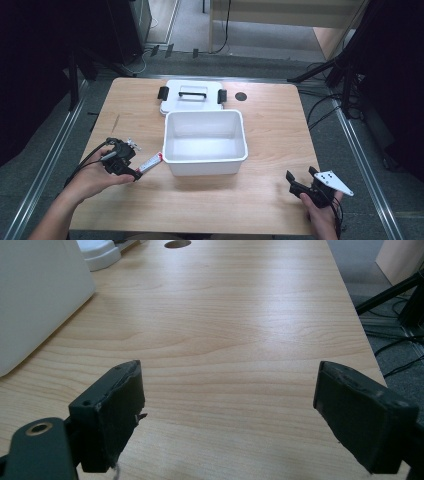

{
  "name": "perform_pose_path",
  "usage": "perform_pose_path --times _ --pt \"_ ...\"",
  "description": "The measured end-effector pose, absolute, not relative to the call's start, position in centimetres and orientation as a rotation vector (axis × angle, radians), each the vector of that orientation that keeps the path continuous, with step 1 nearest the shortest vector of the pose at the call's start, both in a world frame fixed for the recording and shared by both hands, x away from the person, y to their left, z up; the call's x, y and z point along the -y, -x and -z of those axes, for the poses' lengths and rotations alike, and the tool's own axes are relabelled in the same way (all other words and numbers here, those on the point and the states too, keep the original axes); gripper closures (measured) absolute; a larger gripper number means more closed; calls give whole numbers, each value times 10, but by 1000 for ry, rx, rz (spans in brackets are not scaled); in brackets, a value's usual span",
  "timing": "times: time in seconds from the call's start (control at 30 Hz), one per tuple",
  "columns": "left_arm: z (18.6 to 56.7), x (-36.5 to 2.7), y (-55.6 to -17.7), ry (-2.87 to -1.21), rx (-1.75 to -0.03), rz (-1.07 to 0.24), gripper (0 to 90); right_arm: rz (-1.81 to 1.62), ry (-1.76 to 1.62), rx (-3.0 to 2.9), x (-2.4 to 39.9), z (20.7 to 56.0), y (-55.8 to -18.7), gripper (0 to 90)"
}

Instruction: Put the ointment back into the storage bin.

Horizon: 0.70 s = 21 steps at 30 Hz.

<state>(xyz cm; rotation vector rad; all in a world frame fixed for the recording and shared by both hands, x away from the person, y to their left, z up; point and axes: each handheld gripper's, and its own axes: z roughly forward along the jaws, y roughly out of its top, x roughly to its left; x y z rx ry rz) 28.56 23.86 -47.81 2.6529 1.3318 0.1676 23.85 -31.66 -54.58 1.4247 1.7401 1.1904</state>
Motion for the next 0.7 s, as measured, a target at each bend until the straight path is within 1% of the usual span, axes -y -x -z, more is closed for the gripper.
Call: perform_pose_path --times 0.1,0.23,0.3,0.53,0.63,0.7 --pt "481 -231 -293 -2760 -1328 -152 453 -1191 -1424 -1740 317 546 -238 130" --pt "484 -221 -300 -2805 -1314 -83 517 -1194 -1422 -1742 317 546 -238 130" --pt "486 -217 -305 -2834 -1304 -85 547 -1194 -1422 -1742 317 546 -238 130" --pt "497 -209 -313 -2864 -1322 -82 607 -1199 -1421 -1741 317 546 -238 130" --pt "500 -208 -315 -2881 -1314 -96 655 -1200 -1420 -1742 317 546 -238 130" --pt "501 -208 -315 -2882 -1324 -111 707 -1201 -1419 -1743 317 546 -238 130"
